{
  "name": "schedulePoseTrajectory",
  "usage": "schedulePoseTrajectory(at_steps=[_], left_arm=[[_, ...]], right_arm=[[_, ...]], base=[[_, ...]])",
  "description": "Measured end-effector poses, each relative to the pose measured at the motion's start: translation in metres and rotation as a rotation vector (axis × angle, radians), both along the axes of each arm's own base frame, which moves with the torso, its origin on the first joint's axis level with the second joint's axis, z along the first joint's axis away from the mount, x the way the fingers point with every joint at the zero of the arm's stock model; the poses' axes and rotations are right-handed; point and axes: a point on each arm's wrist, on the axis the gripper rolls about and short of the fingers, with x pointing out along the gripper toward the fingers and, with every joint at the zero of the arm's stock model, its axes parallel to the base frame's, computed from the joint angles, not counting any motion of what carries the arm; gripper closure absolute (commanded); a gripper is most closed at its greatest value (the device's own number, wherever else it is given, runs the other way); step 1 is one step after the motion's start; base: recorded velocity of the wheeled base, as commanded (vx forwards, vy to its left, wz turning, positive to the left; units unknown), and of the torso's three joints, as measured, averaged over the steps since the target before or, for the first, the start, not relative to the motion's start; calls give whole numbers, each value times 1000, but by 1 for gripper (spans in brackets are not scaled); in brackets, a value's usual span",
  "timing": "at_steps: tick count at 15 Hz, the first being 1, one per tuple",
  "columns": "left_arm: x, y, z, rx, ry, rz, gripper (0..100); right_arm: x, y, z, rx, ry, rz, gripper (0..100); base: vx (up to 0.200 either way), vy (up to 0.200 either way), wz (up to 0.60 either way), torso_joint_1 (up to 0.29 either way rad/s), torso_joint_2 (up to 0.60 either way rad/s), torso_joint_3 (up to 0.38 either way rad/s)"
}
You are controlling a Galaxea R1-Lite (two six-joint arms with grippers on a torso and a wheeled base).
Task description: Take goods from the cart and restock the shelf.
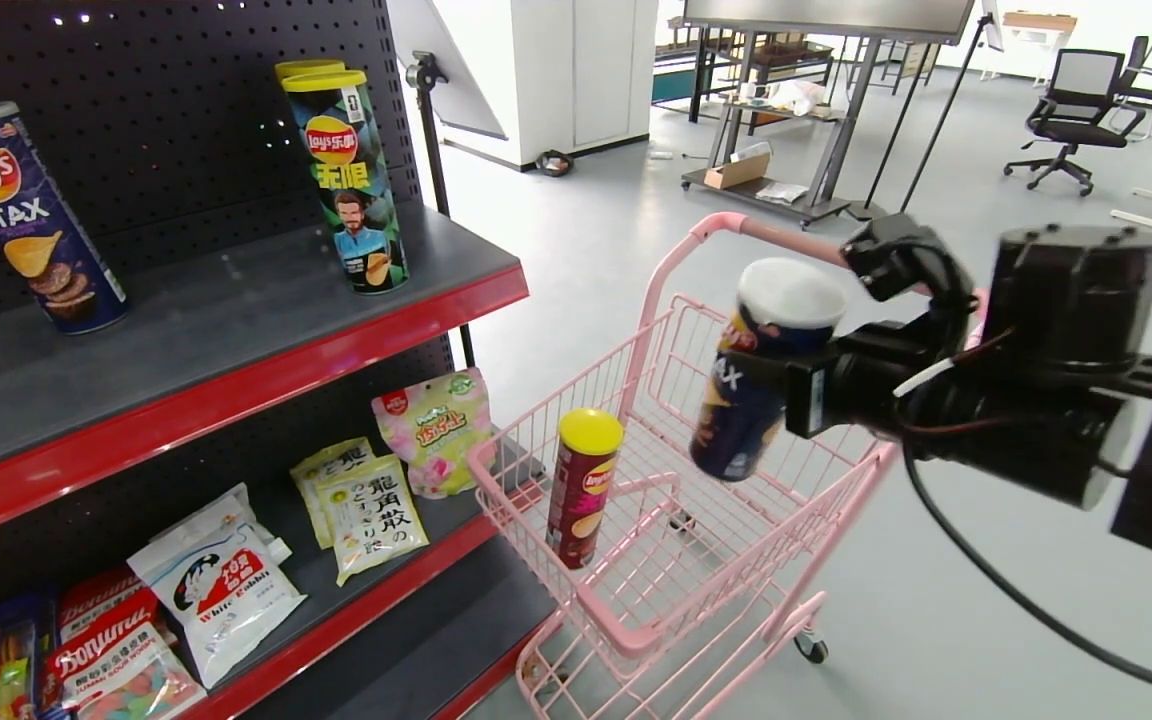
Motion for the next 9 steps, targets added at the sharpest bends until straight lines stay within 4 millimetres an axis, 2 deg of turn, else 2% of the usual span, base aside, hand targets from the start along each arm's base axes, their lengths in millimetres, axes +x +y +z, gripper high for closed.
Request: schedulePoseTrajectory(at_steps=[2,5,7,9], left_arm=[[0,0,0,-1,0,0,0],[0,0,0,0,0,0,0],[0,0,0,-1,0,0,0],[0,0,0,-1,0,0,0]], right_arm=[[-24,-19,28,-25,-87,-121,100],[-59,-48,53,-7,-172,-191,100],[-80,-67,57,-47,-163,-230,100],[-107,-85,54,-112,-77,-250,100]], base=[[0,0,0,0,0,0],[0,0,0,0,0,0],[0,0,0,0,0,0],[0,0,0,0,0,0]])
